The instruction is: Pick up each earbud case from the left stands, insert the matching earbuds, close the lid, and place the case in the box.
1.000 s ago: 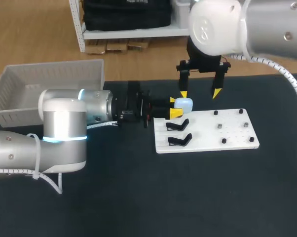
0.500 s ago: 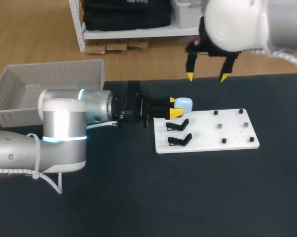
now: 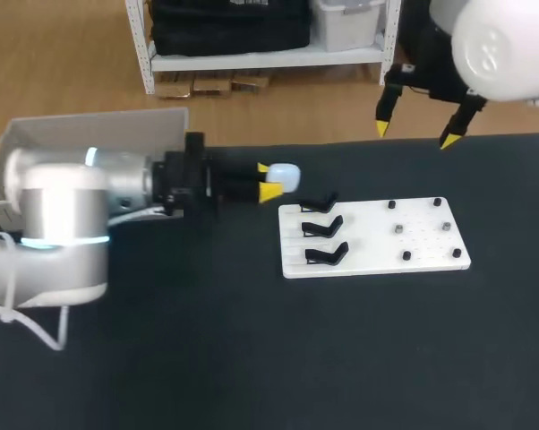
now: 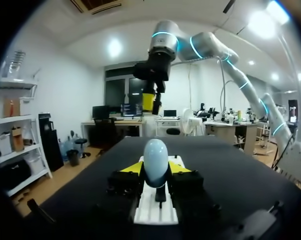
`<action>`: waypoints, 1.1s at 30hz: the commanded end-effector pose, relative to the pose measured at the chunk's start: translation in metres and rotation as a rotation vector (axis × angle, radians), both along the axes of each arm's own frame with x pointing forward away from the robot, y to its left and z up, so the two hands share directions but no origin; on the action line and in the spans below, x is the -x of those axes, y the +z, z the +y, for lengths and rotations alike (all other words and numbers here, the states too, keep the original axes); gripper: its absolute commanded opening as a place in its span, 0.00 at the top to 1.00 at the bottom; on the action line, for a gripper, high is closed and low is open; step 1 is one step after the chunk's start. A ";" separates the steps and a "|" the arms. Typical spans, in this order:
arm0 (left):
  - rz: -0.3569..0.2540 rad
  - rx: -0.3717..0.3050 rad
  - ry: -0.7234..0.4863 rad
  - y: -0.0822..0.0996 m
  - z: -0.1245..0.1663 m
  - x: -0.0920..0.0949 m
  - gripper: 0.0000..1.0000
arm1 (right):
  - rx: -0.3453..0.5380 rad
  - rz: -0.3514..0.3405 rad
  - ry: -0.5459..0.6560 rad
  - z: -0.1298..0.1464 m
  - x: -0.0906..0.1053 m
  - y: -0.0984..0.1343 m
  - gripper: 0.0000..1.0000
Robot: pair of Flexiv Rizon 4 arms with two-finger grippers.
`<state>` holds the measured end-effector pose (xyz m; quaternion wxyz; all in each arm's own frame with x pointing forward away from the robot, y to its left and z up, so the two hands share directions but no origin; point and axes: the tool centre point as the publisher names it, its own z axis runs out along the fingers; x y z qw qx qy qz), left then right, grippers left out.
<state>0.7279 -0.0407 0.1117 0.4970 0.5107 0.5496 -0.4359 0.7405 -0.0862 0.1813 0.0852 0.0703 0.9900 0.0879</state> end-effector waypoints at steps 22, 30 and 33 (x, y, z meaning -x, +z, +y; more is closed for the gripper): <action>0.049 -0.333 0.546 0.040 0.210 -0.087 1.00 | 0.008 -0.069 -0.016 -0.001 0.005 -0.001 0.00; 0.170 -0.383 0.646 0.008 0.242 -0.109 1.00 | 0.008 -0.069 -0.016 -0.001 0.005 -0.001 0.00; 0.178 -0.379 0.659 0.004 0.248 -0.113 1.00 | 0.008 -0.069 -0.016 -0.001 0.005 -0.001 0.00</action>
